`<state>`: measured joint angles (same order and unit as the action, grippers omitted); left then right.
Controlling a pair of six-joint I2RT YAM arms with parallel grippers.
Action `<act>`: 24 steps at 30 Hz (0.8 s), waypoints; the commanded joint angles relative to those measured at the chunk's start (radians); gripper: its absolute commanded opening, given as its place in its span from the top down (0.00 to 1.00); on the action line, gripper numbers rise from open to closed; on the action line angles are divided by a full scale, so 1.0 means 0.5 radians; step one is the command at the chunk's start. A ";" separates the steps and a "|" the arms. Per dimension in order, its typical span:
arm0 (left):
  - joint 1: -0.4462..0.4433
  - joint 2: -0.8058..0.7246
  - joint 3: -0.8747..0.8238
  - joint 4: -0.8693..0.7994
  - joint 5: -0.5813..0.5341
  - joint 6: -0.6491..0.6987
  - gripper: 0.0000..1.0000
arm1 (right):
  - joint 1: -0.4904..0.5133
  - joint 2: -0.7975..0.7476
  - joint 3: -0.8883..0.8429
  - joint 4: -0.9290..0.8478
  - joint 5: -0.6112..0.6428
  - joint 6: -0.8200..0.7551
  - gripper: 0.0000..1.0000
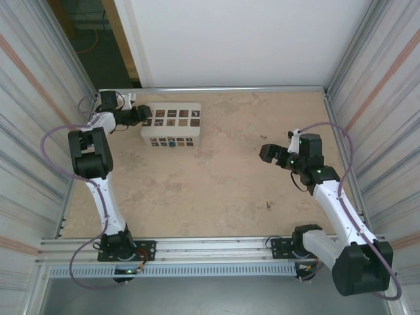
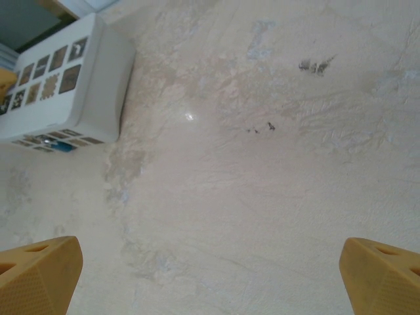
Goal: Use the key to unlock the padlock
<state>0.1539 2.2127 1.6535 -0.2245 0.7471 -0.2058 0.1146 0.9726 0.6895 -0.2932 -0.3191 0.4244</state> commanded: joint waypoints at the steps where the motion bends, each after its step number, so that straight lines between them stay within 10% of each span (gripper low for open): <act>1: -0.055 0.048 0.060 -0.123 0.071 0.128 0.46 | -0.026 -0.043 0.017 -0.045 -0.035 -0.069 0.01; 24: -0.554 -0.223 -0.284 -0.172 -0.008 0.229 0.50 | -0.048 -0.026 0.020 -0.049 -0.078 -0.055 0.01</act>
<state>-0.0940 2.1353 1.5635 -0.2859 0.7490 -0.0792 0.0963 0.9661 0.6895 -0.3008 -0.3389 0.4091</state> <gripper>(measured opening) 0.504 0.990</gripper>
